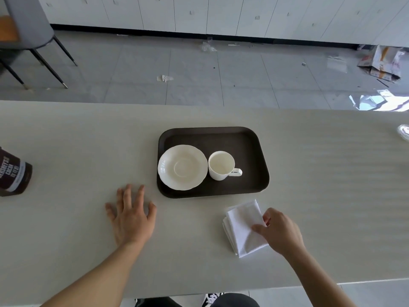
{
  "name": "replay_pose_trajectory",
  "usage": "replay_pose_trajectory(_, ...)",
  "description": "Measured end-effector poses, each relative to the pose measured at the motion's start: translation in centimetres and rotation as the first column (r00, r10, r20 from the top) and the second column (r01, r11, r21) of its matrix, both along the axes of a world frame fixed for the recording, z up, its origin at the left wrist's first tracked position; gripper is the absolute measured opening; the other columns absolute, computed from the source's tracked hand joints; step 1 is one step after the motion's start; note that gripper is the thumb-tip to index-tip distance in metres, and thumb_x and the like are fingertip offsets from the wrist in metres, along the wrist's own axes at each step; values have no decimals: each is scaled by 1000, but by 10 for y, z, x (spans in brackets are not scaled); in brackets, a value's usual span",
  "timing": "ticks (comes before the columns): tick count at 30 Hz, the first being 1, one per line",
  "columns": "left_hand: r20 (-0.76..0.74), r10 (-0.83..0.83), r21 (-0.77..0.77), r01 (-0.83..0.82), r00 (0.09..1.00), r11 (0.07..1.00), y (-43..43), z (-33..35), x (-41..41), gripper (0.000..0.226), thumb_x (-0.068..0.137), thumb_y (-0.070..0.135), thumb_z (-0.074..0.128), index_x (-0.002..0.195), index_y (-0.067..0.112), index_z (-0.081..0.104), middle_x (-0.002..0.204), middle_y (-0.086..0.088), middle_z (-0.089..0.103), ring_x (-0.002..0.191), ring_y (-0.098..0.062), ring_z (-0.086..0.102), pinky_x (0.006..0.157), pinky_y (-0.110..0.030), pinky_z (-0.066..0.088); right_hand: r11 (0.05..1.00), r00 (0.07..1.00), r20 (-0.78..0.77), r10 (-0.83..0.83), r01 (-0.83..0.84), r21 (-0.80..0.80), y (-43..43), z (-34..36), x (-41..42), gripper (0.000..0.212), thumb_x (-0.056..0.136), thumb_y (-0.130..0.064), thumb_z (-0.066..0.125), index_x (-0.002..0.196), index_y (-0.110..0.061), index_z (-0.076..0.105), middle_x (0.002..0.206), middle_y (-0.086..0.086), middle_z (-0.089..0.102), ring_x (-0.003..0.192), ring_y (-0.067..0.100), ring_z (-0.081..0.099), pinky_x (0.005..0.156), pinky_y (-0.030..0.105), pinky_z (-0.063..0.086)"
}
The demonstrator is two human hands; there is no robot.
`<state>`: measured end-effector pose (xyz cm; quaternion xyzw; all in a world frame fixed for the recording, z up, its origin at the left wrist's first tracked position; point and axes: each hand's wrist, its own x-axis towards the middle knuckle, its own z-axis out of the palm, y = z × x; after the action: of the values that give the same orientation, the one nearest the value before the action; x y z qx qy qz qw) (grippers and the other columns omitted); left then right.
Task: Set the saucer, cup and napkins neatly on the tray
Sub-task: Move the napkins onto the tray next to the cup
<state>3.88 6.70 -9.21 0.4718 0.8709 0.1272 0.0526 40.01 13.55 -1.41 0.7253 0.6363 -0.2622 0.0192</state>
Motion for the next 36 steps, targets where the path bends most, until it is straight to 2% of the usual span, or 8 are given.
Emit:
replay_pose_trajectory(6,-12,-7,11,7,1000,1000,0,-1,0,60,85,45,40,141,25,49,154,-12,38,147,-32,25,116,-62,12,978,964,-248,-101,141,152,22,28,14,27,71,-26,80,67,-24,54,64,-7,62,60,15,58,53,32,44)
replay_pose_trajectory(16,-17,-11,-42,10,1000,999,0,-3,-2,64,84,50,36,143,27,45,155,-12,36,148,-30,21,117,-60,9,873,927,-338,-162,294,388,114,66,14,20,76,-26,75,79,-21,56,74,-3,63,67,21,58,57,32,42)
replay_pose_trajectory(18,-23,-10,-36,10,1000,999,1,-3,-3,63,85,50,34,142,26,46,154,-12,37,148,-31,22,117,-61,10,862,898,-398,-188,345,372,133,62,3,19,76,-24,74,82,-19,57,76,-2,63,69,21,58,57,30,41)
replay_pose_trajectory(21,-29,-10,-32,9,1000,999,0,-4,-3,63,85,49,34,142,26,47,154,-12,37,147,-31,24,117,-61,11,856,794,-548,-264,455,247,153,49,-16,21,75,-21,76,84,-19,57,79,-2,64,71,20,60,55,28,42)
replay_pose_trajectory(23,-35,-10,-38,8,999,999,0,-4,-3,63,85,50,33,143,27,46,154,-12,37,147,-31,24,117,-61,11,863,753,-588,-295,474,175,160,37,-27,21,75,-20,77,82,-19,57,80,0,65,72,21,60,56,29,43)
replay_pose_trajectory(28,-27,-4,-42,3,1000,999,0,-2,-2,64,85,50,34,143,27,46,154,-12,37,147,-31,24,117,-61,11,888,790,-543,-284,431,162,166,14,-35,18,78,-18,72,83,-21,56,81,-2,64,79,25,63,64,34,48)
replay_pose_trajectory(33,-38,-15,-54,12,999,998,0,-3,-3,64,85,50,35,143,26,46,154,-12,38,147,-32,25,117,-61,11,927,890,-416,-187,300,226,164,6,-28,32,80,-16,69,112,-18,62,106,1,69,96,23,64,82,39,52)
replay_pose_trajectory(36,-40,-15,-57,12,999,998,0,-3,-3,64,84,50,35,143,27,46,154,-11,37,147,-32,25,117,-61,11,937,926,-353,-138,237,256,159,1,-25,38,84,-12,66,122,-18,64,116,6,69,106,25,64,85,33,48)
